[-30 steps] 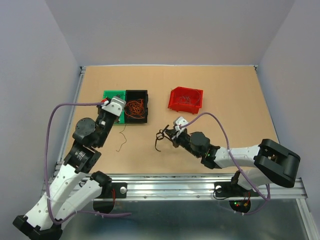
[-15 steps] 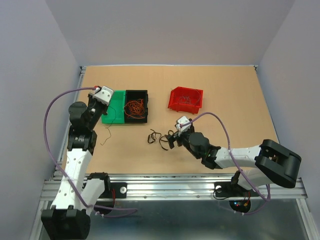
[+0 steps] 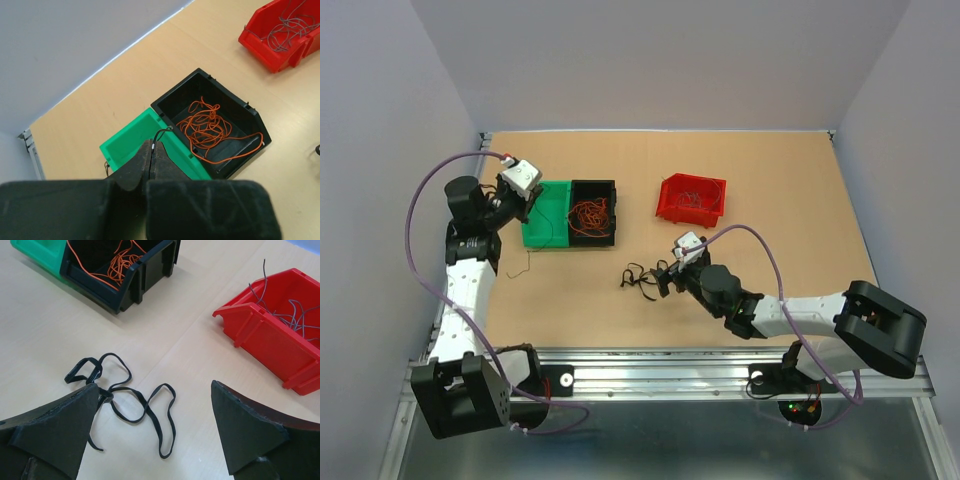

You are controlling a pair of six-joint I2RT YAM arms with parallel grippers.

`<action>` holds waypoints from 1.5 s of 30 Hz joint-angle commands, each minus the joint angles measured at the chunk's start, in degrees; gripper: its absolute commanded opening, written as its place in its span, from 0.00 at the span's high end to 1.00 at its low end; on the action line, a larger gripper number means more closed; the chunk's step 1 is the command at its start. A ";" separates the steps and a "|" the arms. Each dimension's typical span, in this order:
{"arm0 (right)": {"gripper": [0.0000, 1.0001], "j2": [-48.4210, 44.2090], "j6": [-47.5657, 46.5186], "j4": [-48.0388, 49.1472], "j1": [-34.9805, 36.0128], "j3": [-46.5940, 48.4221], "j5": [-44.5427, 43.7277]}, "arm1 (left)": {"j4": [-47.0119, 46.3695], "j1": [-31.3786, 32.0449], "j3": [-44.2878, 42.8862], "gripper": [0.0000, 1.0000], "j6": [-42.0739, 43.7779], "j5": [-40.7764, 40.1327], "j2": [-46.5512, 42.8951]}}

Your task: Untangle the cables

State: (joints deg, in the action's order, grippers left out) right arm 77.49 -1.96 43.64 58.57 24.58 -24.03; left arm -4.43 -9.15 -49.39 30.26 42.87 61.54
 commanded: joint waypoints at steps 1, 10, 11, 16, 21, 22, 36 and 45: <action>0.02 -1.03 0.02 1.54 0.32 -1.02 -0.32 | 0.47 -0.52 -1.86 1.00 1.20 3.80 -3.87; 0.02 0.99 0.11 1.54 0.23 0.21 0.65 | 0.99 -0.52 -0.53 1.00 0.41 2.30 -13.64; 0.02 1.43 0.11 1.54 0.23 0.38 0.83 | 1.69 -0.43 -0.97 1.00 0.41 2.74 -13.72; 0.01 1.96 0.02 1.54 0.23 0.73 1.09 | 4.34 -0.35 -2.21 1.00 0.50 4.59 -12.24; 0.01 1.52 0.11 1.54 0.23 0.47 1.00 | 7.93 -0.43 -4.14 1.00 1.03 5.47 -6.63; 0.01 1.43 0.11 1.54 0.23 0.38 1.00 | 8.12 -0.43 -4.57 1.00 0.94 5.38 -5.65; 0.01 2.92 0.20 1.54 0.23 1.61 1.71 | 14.96 -0.52 -22.58 1.00 0.94 3.35 20.08; 0.01 5.56 0.20 1.54 0.23 3.46 2.32 | 22.27 -0.61 -42.01 1.00 -3.80 7.22 37.49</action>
State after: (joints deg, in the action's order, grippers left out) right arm 82.52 -1.93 43.35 58.57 24.69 -22.00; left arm 14.87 -9.47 -86.04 29.80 46.65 95.64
